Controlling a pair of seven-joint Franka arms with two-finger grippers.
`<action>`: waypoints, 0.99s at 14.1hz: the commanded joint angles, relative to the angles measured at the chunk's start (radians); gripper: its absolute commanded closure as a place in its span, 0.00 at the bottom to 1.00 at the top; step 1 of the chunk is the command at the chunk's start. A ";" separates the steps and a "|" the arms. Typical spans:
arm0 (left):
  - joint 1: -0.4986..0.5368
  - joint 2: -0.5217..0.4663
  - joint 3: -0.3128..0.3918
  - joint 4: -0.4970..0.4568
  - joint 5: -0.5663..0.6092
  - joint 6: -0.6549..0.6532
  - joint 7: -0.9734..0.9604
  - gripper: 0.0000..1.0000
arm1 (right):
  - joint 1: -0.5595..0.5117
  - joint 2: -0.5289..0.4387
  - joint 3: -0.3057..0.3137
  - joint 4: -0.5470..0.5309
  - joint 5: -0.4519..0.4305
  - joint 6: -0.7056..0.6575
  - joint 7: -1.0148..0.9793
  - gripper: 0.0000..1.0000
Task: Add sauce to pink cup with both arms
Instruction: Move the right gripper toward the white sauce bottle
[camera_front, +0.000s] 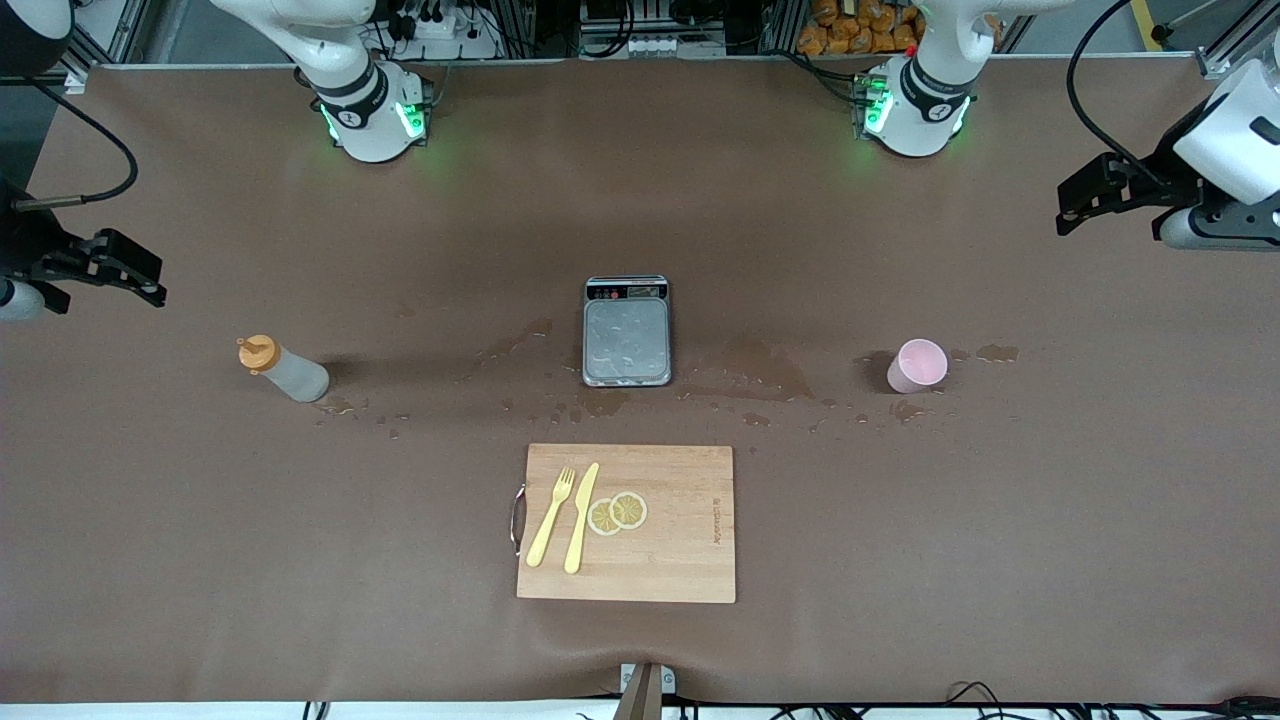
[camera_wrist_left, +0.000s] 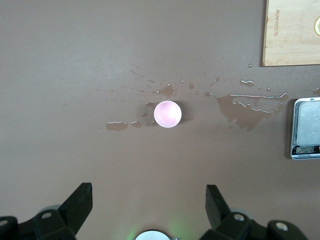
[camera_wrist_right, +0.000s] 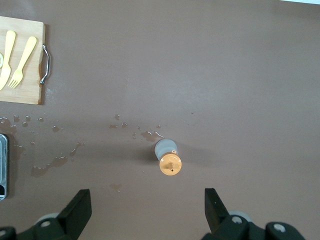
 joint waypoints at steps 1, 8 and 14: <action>-0.003 0.000 0.003 0.014 -0.007 0.002 0.013 0.00 | -0.009 0.013 0.013 0.027 -0.015 -0.018 0.008 0.00; -0.002 0.012 0.012 0.017 -0.016 0.002 0.012 0.00 | -0.010 0.020 0.013 0.027 -0.003 -0.016 0.008 0.00; -0.005 0.035 0.009 0.005 -0.006 0.030 0.024 0.00 | -0.021 0.048 0.011 0.025 -0.003 -0.016 0.011 0.00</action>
